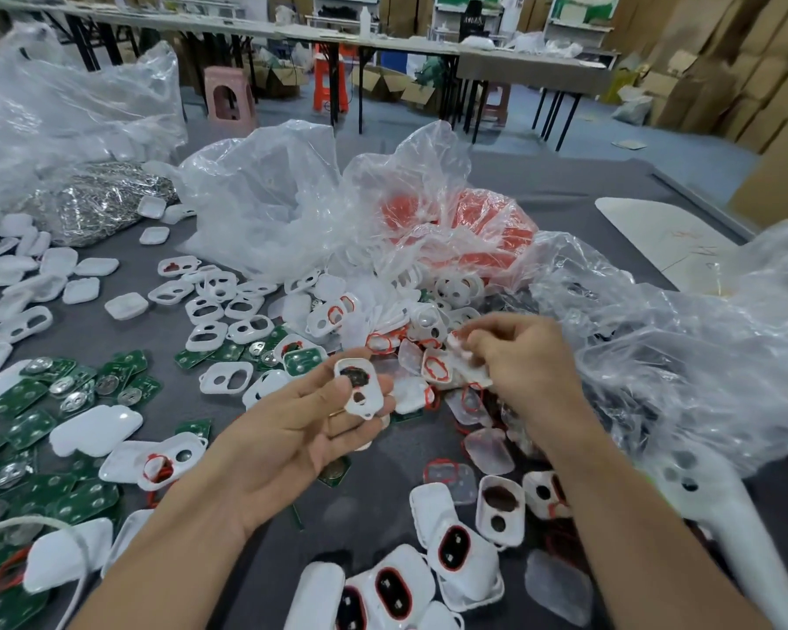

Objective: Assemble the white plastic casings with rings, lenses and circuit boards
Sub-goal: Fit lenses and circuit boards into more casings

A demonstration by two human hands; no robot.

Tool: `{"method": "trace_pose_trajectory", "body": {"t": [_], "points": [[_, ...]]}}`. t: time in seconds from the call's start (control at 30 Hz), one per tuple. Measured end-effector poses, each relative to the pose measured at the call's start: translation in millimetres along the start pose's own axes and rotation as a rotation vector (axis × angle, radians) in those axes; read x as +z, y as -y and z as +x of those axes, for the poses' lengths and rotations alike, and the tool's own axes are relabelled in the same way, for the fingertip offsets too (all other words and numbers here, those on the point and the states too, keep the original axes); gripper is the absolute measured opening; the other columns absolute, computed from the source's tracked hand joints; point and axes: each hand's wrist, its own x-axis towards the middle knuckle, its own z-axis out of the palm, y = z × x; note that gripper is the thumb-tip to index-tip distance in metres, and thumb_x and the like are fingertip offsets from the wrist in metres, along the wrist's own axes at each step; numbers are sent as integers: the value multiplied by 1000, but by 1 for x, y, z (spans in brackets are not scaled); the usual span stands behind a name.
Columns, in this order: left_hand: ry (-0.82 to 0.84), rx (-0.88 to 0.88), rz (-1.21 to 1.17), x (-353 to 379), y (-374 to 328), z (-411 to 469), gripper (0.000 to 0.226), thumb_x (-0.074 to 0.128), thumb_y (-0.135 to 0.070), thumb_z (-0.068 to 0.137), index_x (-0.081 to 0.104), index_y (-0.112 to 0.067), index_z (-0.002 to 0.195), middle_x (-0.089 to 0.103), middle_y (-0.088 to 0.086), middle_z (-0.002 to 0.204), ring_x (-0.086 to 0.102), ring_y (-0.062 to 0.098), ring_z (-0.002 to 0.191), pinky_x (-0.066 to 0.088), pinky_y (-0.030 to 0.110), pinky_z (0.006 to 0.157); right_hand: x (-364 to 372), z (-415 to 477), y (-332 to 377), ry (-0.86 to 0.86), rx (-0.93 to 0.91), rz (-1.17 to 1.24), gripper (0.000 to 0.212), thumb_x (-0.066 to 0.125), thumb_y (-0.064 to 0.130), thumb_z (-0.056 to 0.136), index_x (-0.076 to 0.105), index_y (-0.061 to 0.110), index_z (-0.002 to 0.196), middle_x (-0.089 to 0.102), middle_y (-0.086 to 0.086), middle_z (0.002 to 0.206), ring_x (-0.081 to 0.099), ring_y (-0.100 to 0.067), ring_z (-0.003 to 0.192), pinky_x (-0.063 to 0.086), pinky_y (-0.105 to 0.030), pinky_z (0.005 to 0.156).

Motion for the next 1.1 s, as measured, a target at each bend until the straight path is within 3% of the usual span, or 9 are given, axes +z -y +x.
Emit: {"method": "trace_pose_trajectory", "body": {"t": [0.1,0.17,0.23,0.37,0.5,0.8,0.93,1.0,1.1], "points": [[-24,14,-26,2,-2,1,38,62,-11,83,73,-10,119,71,22,123,74,32,106,63,33,75,-4,52,7,29,-98,-418,26,65,8,94,81,27,84,69,22,84,58,3,49,45,-10,45],[-42,20,-44,2,-3,2,36,62,-11,83,75,-8,116,71,22,123,74,33,107,64,33,78,3,85,7,117,-109,-684,22,63,6,95,81,19,95,72,10,102,68,-6,74,59,-22,70],[-48,27,-45,1,-3,2,42,62,-12,83,70,-7,123,71,22,124,74,32,106,63,33,79,12,104,8,167,-162,-936,15,61,6,96,75,10,98,73,-4,107,68,-20,90,59,-33,84],[-25,25,-53,-1,-4,2,40,64,-14,81,74,-7,120,72,22,122,75,30,104,63,33,78,20,116,12,186,-170,-1088,29,59,2,90,44,13,69,57,-7,81,56,-25,75,49,-34,68],[-9,23,-7,1,-4,2,32,64,-17,81,81,-14,108,73,19,121,75,28,103,63,30,78,19,115,22,273,-175,-1173,27,66,6,84,44,13,70,52,-4,72,50,-17,59,45,-32,58],[32,18,53,2,-5,-1,30,65,-15,85,80,-16,110,73,19,121,75,26,104,62,28,76,2,103,18,343,-168,-1016,13,81,18,78,79,11,90,75,-4,91,69,-20,81,60,-35,79],[24,27,69,3,-6,-2,31,67,-18,81,81,-18,109,74,18,120,75,24,103,61,27,73,-17,93,16,302,-134,-686,17,82,8,74,82,25,74,76,10,75,68,-7,69,53,-23,63],[18,26,75,4,-7,-2,31,67,-18,80,81,-18,109,73,18,120,75,24,102,61,27,74,-18,83,20,440,-50,-398,18,78,4,80,83,21,78,78,6,75,71,-8,70,55,-21,63],[0,29,69,4,-6,-1,32,67,-18,79,81,-17,108,73,19,120,76,25,100,62,27,74,-10,83,20,417,-91,-391,25,72,-1,84,83,21,77,78,4,77,72,-10,71,57,-23,66]]}}
